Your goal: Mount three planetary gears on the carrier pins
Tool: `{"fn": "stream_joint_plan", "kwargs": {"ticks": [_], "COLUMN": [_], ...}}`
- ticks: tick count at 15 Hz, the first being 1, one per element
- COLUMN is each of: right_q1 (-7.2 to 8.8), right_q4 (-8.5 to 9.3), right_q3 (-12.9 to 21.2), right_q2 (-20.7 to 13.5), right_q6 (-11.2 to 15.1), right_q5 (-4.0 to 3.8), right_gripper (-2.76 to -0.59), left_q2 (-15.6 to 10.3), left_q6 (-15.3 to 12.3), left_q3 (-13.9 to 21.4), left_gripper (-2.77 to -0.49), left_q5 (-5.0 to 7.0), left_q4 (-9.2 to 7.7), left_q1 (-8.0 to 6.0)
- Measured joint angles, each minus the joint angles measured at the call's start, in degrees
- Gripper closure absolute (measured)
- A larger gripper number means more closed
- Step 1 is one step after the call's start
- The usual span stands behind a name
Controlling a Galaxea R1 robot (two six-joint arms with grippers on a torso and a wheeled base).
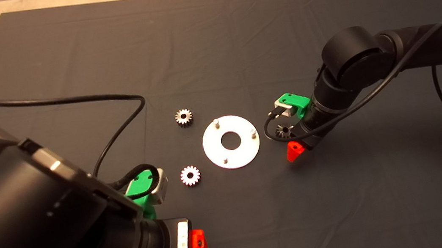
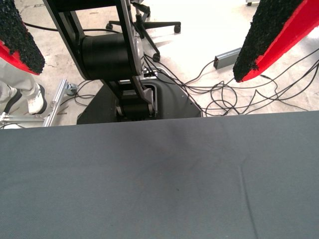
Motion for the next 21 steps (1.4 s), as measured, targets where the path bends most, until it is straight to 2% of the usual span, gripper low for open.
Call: {"fn": "stream_joint_plan", "kwargs": {"ticks": [4, 10, 21], "right_q1": [0.0, -0.32, -2.27], "right_q4": [-3.05, -6.33, -8.64], "right_q3": [-3.13, -5.44, -8.38], "right_q2": [0.94, 2.66, 4.36], "right_q6": [-3.51, -4.95, -5.56], "right_q5": [-0.02, 0.0, 0.0], "right_gripper": [-2.74, -2.73, -2.74], "left_q2": [0.04, 0.11, 0.11], "left_q6": [0.05, 0.22, 0.71], "left_q3": [0.0, 0.0, 0.02], "left_gripper": [-2.76, -2.76, -2.76], "left_q5": [-0.04, -0.01, -0.01], "left_q4": [-0.01, -0.02, -0.05], "left_q1": [0.34, 0.87, 0.96]}}
